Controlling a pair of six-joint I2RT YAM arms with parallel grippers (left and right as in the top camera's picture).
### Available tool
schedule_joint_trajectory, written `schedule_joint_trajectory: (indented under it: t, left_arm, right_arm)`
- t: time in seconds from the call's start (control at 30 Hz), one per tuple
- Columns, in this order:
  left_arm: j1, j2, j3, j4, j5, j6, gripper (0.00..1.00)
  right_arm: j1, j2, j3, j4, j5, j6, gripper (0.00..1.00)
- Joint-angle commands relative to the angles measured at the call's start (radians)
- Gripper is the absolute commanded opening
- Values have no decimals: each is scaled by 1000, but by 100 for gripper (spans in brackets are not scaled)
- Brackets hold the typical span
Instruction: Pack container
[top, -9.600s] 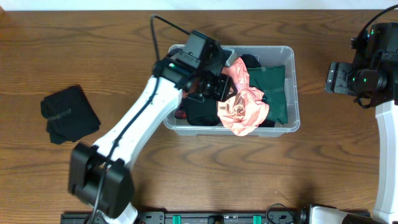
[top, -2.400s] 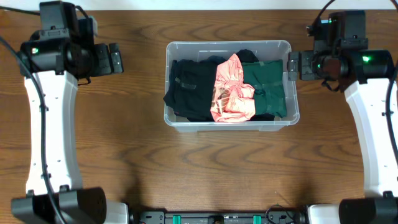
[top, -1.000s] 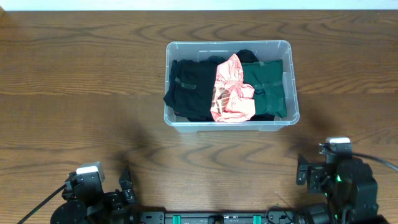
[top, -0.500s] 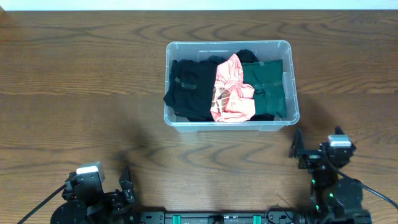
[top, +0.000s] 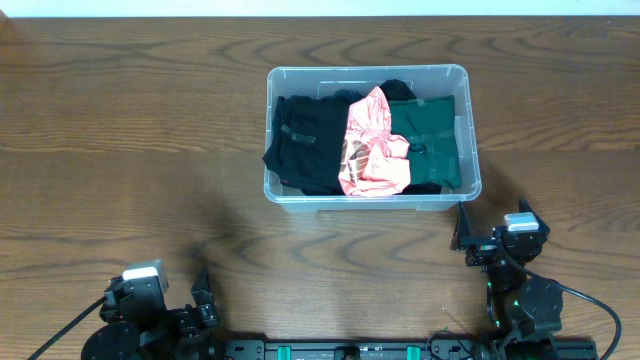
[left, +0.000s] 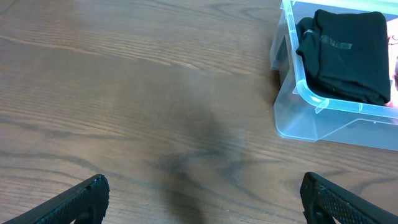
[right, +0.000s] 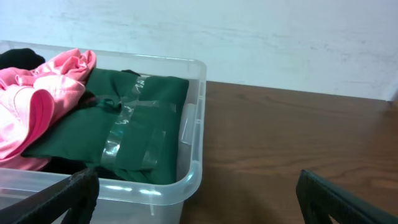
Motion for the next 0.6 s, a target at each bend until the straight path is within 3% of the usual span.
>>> schedule_joint_trajectory:
  t: [0.0,0.57]
  left_arm:
    - [1,0,0,2,-8,-9,98]
    - [-7,-8,-18,9,-12,-8,98]
  right_arm:
    - [-6,-9,-10,0,-11,-12,99]
    - [-6,-9,-10,0,-11,-12,99]
